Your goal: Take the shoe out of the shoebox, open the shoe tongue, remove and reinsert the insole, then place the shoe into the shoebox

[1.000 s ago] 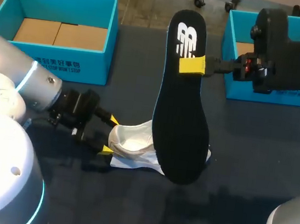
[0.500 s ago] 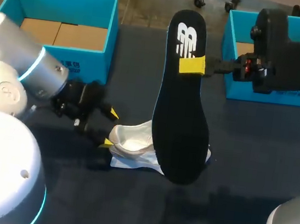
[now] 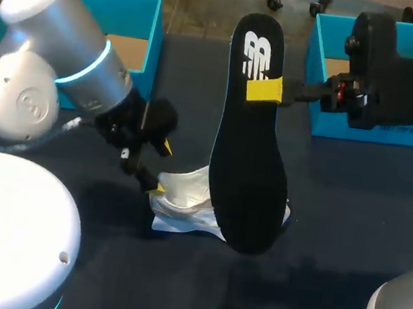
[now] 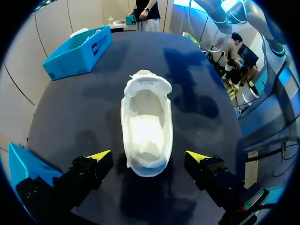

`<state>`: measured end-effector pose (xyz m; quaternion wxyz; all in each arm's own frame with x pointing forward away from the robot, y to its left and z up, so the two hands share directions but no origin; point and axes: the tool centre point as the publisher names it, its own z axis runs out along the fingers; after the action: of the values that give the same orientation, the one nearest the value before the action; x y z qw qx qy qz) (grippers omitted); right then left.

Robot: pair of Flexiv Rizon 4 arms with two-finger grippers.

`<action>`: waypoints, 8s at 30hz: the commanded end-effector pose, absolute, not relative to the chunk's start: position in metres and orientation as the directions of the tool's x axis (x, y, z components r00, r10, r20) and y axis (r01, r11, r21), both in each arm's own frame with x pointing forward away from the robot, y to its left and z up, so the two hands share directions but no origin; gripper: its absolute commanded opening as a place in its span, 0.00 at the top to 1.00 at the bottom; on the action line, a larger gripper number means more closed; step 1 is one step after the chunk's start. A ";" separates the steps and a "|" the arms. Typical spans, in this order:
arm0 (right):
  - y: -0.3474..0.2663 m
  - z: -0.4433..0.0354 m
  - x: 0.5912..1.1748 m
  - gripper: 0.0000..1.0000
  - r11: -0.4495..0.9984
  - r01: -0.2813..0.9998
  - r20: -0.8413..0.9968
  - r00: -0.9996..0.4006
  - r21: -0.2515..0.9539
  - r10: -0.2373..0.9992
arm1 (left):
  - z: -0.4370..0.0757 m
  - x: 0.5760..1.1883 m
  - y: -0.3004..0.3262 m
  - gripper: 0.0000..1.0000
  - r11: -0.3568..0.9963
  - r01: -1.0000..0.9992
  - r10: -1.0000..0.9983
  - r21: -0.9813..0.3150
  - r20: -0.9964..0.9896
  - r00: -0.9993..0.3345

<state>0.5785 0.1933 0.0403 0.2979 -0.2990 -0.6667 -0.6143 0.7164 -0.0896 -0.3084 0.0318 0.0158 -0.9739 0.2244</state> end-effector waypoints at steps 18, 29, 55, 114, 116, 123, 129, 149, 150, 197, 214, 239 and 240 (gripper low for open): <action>0.198 0.042 0.569 1.00 -0.022 0.765 0.765 -0.643 0.644 0.042 | -0.298 0.711 -0.112 0.00 0.992 -0.001 0.009 -0.122 0.079 -0.997; 0.198 0.042 0.569 1.00 -0.022 0.765 0.765 -0.643 0.644 0.042 | -0.294 0.705 -0.109 0.00 0.994 -0.013 -0.006 -0.111 0.058 -0.998; 0.198 0.042 0.569 1.00 -0.022 0.765 0.765 -0.643 0.644 0.042 | -0.303 0.717 -0.109 0.00 0.987 -0.038 -0.031 -0.158 0.045 -0.999; 0.198 0.042 0.569 1.00 -0.022 0.765 0.765 -0.643 0.644 0.042 | -0.388 0.754 -0.180 1.00 0.991 0.088 0.106 -0.105 0.187 -0.977; 0.198 0.042 0.569 1.00 -0.022 0.765 0.765 -0.643 0.644 0.042 | -0.385 0.758 -0.181 1.00 0.983 0.133 0.162 -0.130 0.243 -0.956; 0.198 0.042 0.569 1.00 -0.022 0.765 0.765 -0.643 0.644 0.042 | -0.374 0.760 -0.188 1.00 0.888 0.448 0.451 -0.103 0.375 -0.809; 0.198 0.042 0.569 1.00 -0.022 0.765 0.765 -0.643 0.644 0.042 | -0.358 0.756 -0.189 1.00 0.692 0.711 0.691 -0.128 0.404 -0.600; 0.198 0.042 0.569 1.00 -0.022 0.765 0.765 -0.643 0.644 0.042 | -0.334 0.757 -0.189 1.00 -0.007 0.985 0.943 -0.174 0.327 0.065; 0.198 0.042 0.569 1.00 -0.022 0.765 0.765 -0.643 0.644 0.042 | -0.334 0.757 -0.189 1.00 -0.007 0.985 0.943 -0.174 0.327 0.065; 0.198 0.042 0.569 1.00 -0.022 0.765 0.765 -0.643 0.644 0.042 | -0.389 0.729 -0.210 1.00 0.064 0.989 0.921 -0.137 0.390 -0.006; 0.198 0.042 0.569 1.00 -0.022 0.765 0.765 -0.643 0.644 0.042 | -0.382 0.727 -0.209 0.00 0.051 0.983 0.925 -0.177 0.380 0.020; 0.164 0.038 0.578 1.00 -0.224 0.794 0.825 -0.539 0.564 0.168 | -0.270 0.760 -0.211 0.00 0.035 0.987 0.998 -0.154 -0.042 -0.042; 0.157 0.036 0.580 1.00 -0.253 0.801 0.840 -0.510 0.542 0.185 | -0.266 0.761 -0.209 0.00 0.037 0.988 0.997 -0.151 -0.062 -0.047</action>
<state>0.6022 0.1801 0.0375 0.2896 -0.3629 -0.6432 -0.6088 0.7632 -0.2310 -0.2807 0.1038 -0.6934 -0.7130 0.0134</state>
